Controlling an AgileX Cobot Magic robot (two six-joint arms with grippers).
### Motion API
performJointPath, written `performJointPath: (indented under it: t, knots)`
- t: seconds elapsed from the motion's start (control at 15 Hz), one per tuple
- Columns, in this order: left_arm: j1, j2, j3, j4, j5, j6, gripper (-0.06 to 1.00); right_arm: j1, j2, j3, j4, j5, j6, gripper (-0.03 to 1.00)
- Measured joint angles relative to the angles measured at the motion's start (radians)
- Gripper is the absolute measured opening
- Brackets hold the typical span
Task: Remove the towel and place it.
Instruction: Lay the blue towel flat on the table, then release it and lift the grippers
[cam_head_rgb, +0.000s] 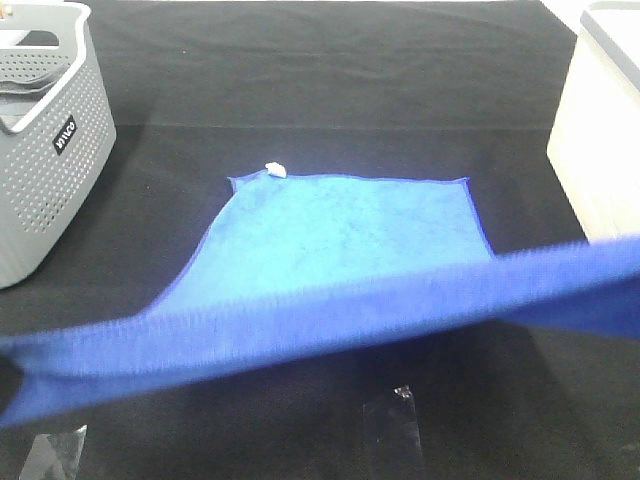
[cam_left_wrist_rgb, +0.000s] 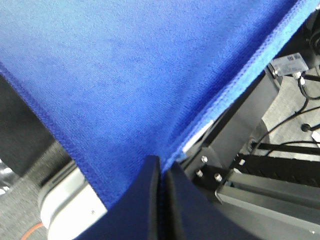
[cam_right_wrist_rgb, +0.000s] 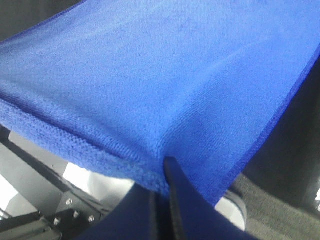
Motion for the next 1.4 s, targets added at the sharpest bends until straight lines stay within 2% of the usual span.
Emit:
performJointPath:
  t: [0.4, 0.67, 0.87, 1.07, 1.2, 1.4]
  knots:
    - [0.0, 0.018, 0.071, -0.031, -0.001, 0.006, 0.0, 0.0, 0.045, 0.118, -0.013, -0.003, 0.0, 0.0]
    - [0.0, 0.183, 0.071, -0.034, 0.002, 0.015, 0.0, 0.0, 0.093, 0.127, -0.036, -0.009, 0.0, 0.0]
    - [0.0, 0.312, 0.071, -0.047, 0.013, 0.044, 0.0, 0.0, 0.119, 0.211, -0.044, -0.011, 0.0, 0.0]
    - [-0.101, 0.439, 0.071, -0.037, 0.007, 0.068, 0.0, 0.0, 0.153, 0.277, -0.065, -0.013, 0.0, 0.0]
    - [-0.18, 0.512, 0.071, -0.019, -0.048, 0.062, 0.0, -0.001, 0.194, 0.287, -0.082, -0.013, 0.0, 0.0]
    - [-0.242, 0.605, 0.071, -0.014, -0.091, 0.051, 0.0, -0.001, 0.281, 0.288, -0.093, -0.02, 0.001, 0.0]
